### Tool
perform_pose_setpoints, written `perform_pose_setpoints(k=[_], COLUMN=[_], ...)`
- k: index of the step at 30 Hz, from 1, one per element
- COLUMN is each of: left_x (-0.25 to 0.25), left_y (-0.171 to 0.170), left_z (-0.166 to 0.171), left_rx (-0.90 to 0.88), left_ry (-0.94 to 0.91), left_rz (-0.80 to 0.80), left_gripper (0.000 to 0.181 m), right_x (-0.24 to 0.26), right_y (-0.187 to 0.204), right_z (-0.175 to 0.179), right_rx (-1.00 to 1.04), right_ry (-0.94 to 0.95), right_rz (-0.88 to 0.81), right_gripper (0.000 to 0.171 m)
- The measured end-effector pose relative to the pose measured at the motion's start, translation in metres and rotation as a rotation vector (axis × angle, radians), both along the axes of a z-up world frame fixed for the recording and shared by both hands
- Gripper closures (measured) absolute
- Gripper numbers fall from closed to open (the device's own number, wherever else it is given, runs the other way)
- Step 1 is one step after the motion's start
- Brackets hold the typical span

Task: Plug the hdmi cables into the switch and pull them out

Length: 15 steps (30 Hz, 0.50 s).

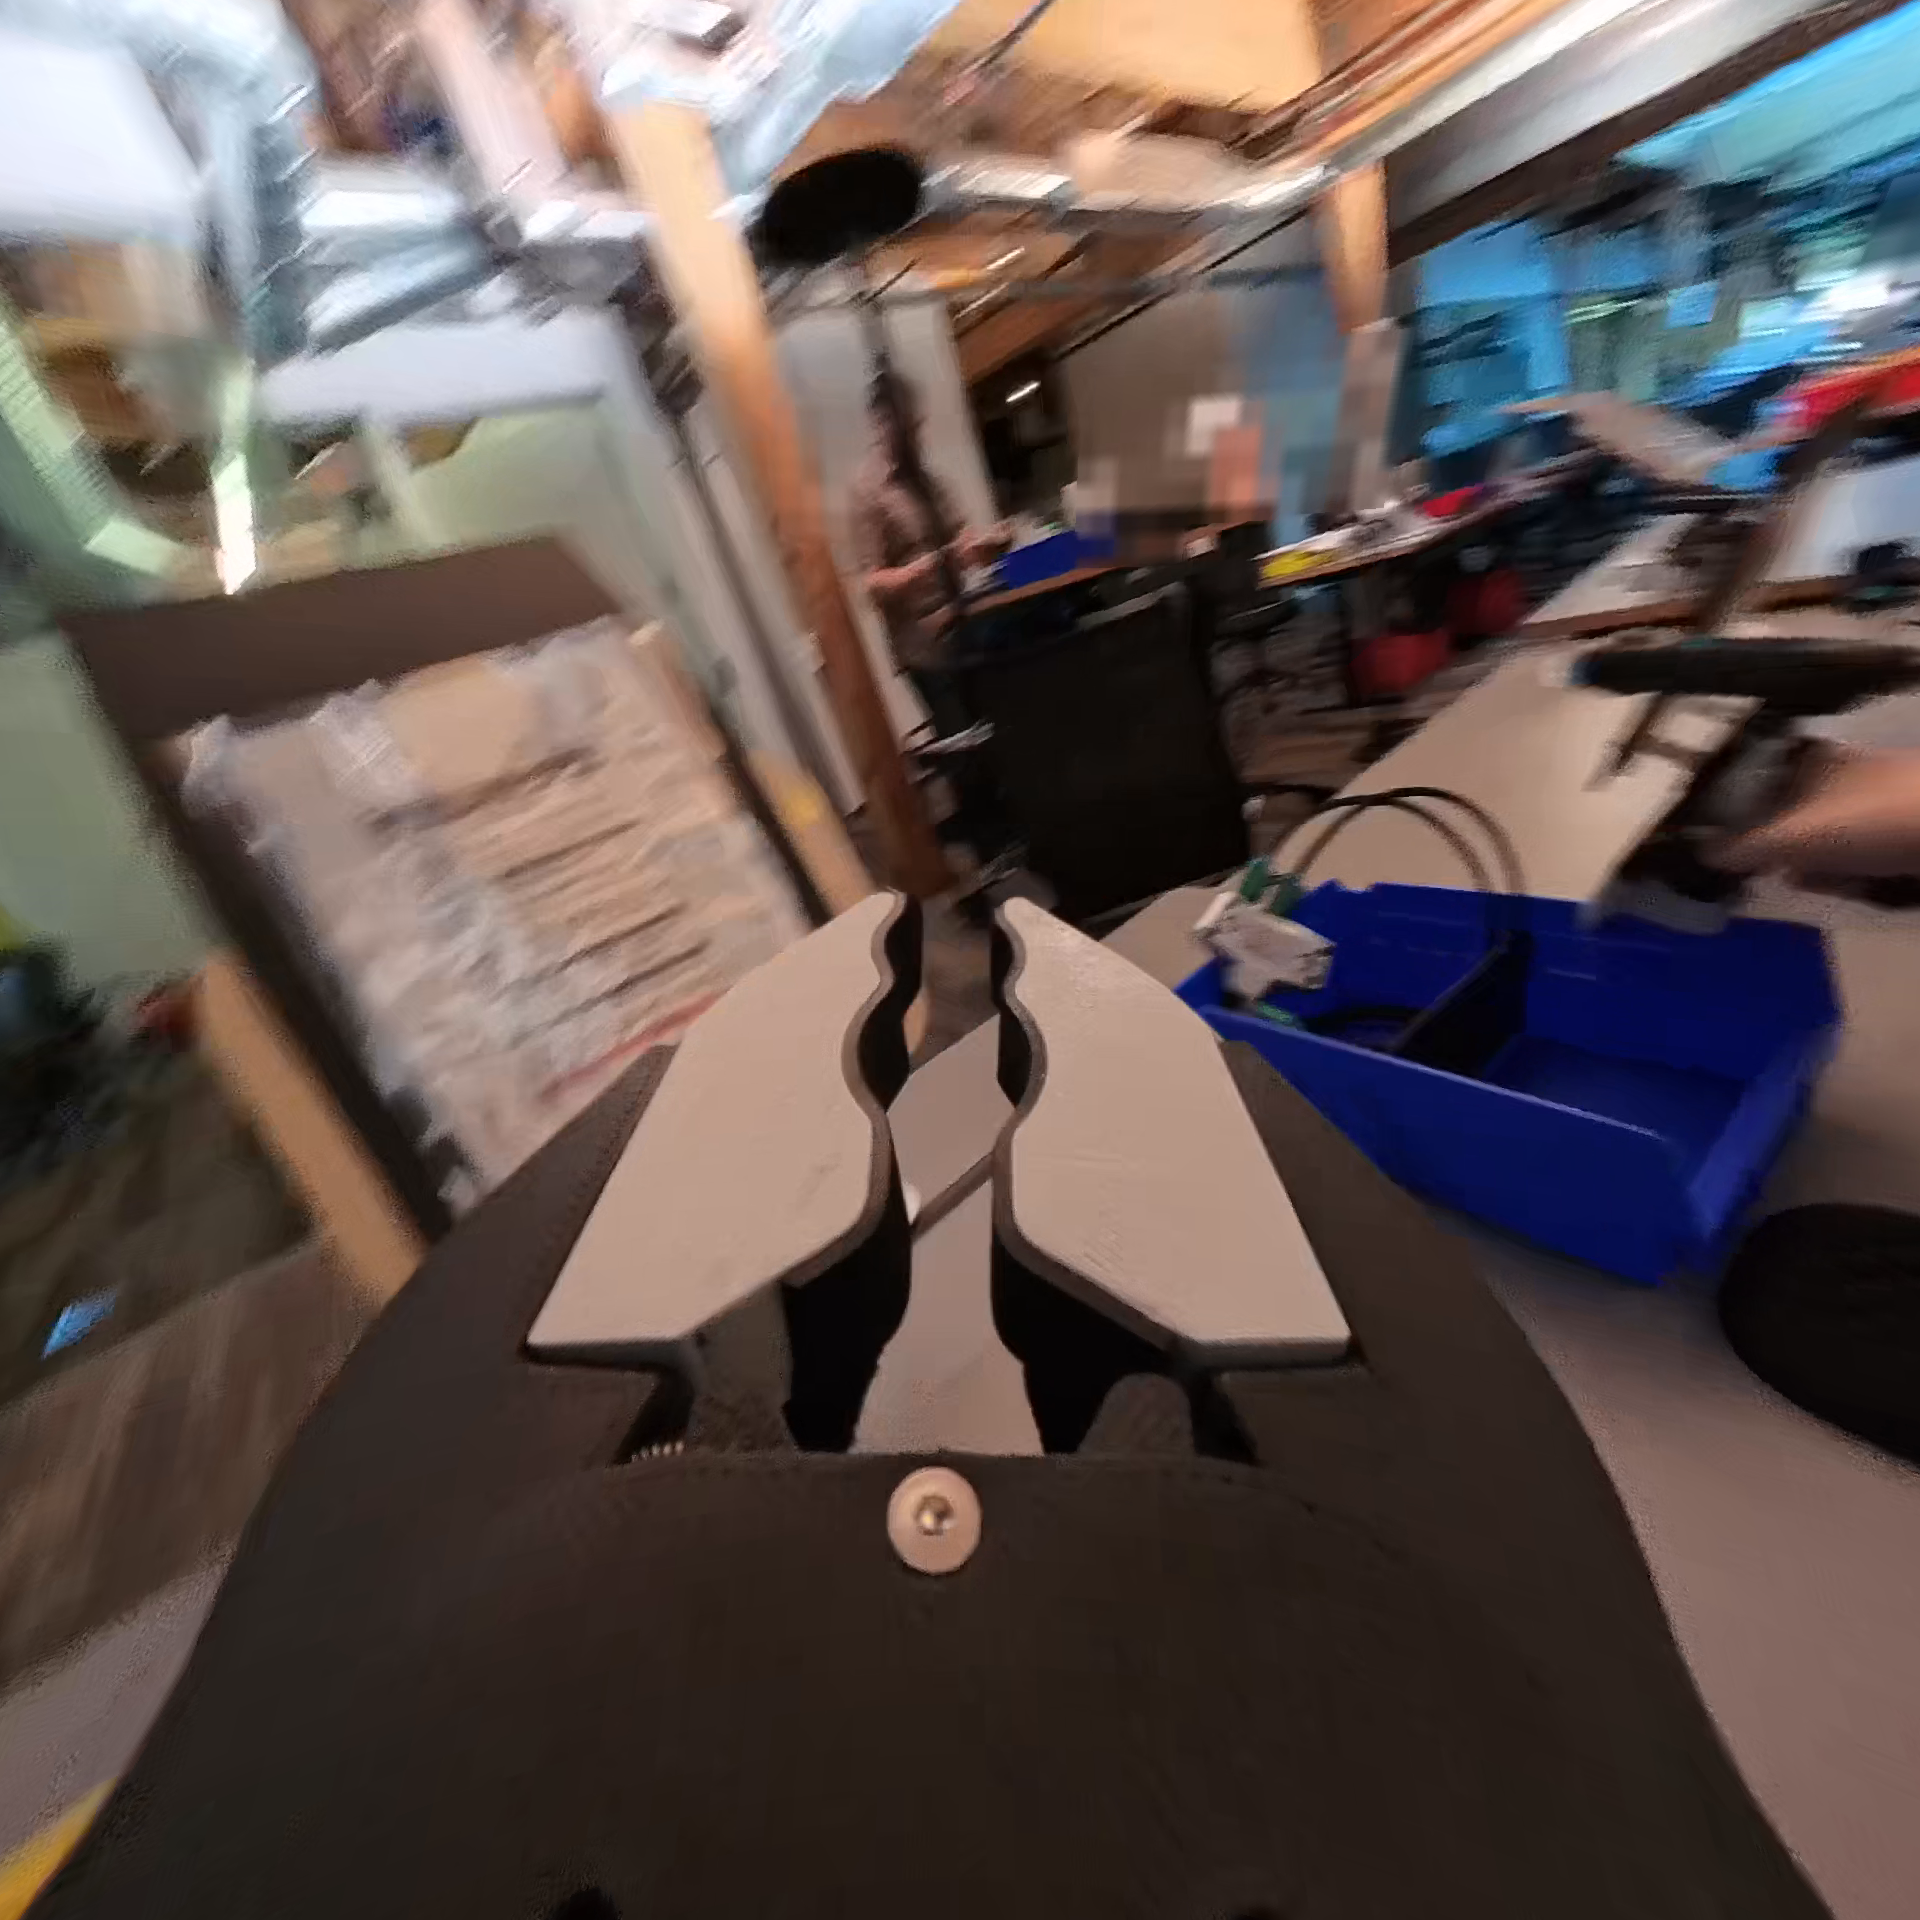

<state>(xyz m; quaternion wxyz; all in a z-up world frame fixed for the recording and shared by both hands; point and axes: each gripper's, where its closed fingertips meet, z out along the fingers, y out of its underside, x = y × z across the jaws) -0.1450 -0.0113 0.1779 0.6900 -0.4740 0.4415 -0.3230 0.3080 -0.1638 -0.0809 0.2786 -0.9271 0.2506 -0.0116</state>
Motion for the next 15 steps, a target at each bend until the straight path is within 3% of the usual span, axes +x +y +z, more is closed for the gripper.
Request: perform_pose_setpoints(k=[3, 6, 9, 11, 15], left_x=[-0.047, -0.088, -0.114, -0.12, -0.116], left_y=[0.028, 0.031, 0.024, 0.015, -0.008], left_z=[0.001, 0.019, 0.034, 0.038, 0.039], left_rx=[-0.179, -0.236, -0.203, -0.158, -0.097], left_ry=[-0.059, -0.23, -0.336, -0.323, -0.231], left_rz=[0.158, 0.168, 0.198, 0.234, 0.294], left_gripper=[0.168, 0.167, 0.166, 0.164, 0.156], right_x=[-0.001, -0.028, -0.09, -0.138, -0.192], right_y=[0.014, 0.049, 0.074, 0.087, 0.134], right_z=[0.068, 0.177, 0.283, 0.303, 0.263], right_rx=[0.228, 0.62, 1.097, 1.261, 1.21], right_ry=[-0.117, -0.245, -0.386, -0.452, -0.564], right_rz=[0.003, 0.084, 0.233, 0.383, 0.578], right_gripper=[0.146, 0.141, 0.134, 0.134, 0.139])
